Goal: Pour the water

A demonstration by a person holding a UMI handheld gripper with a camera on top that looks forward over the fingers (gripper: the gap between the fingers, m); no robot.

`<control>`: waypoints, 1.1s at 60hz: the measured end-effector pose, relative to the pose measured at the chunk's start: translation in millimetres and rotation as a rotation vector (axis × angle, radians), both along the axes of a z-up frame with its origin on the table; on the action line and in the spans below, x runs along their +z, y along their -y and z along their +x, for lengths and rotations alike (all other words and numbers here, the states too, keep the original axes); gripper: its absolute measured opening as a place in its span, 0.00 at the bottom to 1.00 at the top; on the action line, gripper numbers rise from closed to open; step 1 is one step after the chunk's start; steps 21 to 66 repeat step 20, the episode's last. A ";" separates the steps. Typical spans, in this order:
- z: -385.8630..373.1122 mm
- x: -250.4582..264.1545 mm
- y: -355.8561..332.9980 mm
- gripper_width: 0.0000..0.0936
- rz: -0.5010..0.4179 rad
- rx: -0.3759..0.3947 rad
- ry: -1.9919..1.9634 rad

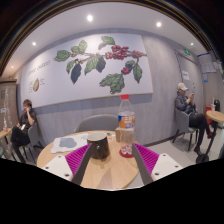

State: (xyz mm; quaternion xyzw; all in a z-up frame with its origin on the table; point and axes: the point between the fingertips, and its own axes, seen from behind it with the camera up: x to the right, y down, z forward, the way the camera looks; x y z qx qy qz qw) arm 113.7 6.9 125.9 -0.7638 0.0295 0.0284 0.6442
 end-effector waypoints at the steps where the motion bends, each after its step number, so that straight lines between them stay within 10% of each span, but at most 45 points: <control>1: -3.6 -1.4 10.3 0.91 -0.005 0.004 -0.005; 17: -40.8 -23.0 129.0 0.91 -0.012 0.059 0.016; 66: -35.6 -30.8 132.6 0.91 0.002 0.055 0.035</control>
